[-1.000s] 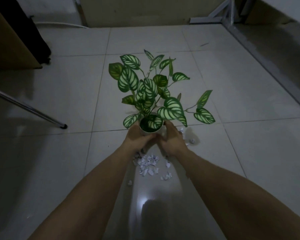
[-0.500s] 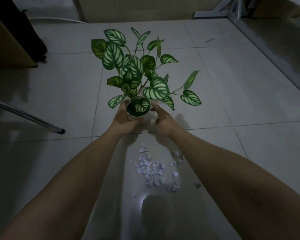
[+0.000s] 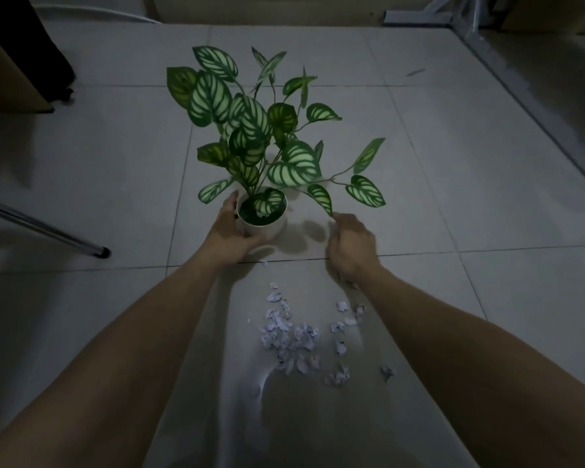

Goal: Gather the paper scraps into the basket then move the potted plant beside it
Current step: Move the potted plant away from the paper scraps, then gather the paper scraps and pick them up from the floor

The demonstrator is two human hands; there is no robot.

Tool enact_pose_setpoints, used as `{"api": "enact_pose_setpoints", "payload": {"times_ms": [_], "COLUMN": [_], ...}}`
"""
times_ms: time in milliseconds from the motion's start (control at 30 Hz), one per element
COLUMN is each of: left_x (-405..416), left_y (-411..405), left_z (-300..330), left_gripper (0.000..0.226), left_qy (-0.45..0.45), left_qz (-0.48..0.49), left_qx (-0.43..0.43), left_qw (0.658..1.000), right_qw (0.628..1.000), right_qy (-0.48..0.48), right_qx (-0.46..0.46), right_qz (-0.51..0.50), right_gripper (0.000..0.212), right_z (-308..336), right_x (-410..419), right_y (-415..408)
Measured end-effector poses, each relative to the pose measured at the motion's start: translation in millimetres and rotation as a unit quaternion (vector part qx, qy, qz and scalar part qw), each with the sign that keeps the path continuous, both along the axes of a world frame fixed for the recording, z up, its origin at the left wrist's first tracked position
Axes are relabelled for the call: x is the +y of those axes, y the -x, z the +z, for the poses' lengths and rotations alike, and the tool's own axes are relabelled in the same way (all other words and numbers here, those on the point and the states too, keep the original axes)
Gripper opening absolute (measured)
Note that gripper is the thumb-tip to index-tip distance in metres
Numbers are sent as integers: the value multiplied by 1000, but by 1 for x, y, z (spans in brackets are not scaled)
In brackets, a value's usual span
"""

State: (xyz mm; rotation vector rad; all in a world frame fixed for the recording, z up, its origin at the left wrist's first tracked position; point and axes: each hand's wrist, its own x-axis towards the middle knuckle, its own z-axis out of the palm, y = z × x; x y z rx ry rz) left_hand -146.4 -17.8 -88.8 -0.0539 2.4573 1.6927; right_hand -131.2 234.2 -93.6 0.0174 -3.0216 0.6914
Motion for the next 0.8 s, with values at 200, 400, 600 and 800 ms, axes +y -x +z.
{"api": "enact_pose_setpoints", "payload": {"times_ms": [200,400,600,800], "left_x": [11,32,62,65], "left_y": [-65,-92,-112,-110], "left_z": [-38,-47,-39,-26], "left_gripper": [96,78,63,61], "left_qy": [212,345,279,280], "left_qz": [60,-90,-190,-144], "left_qx": [-71,-20,27,55], "left_qw": [973,934,941,948], "right_qw": [993,981,975,997], "right_qy": [-17,-30,-18,-36], "right_qx": [-111,-153,-130,33], "right_qz": [22,118,180,-59], "right_gripper": [53,62,55,47], "right_z": [-29,-36,-26,-11], "right_x": [23,-3,-15,25], "right_y": [-23,-52,-97,-106]}}
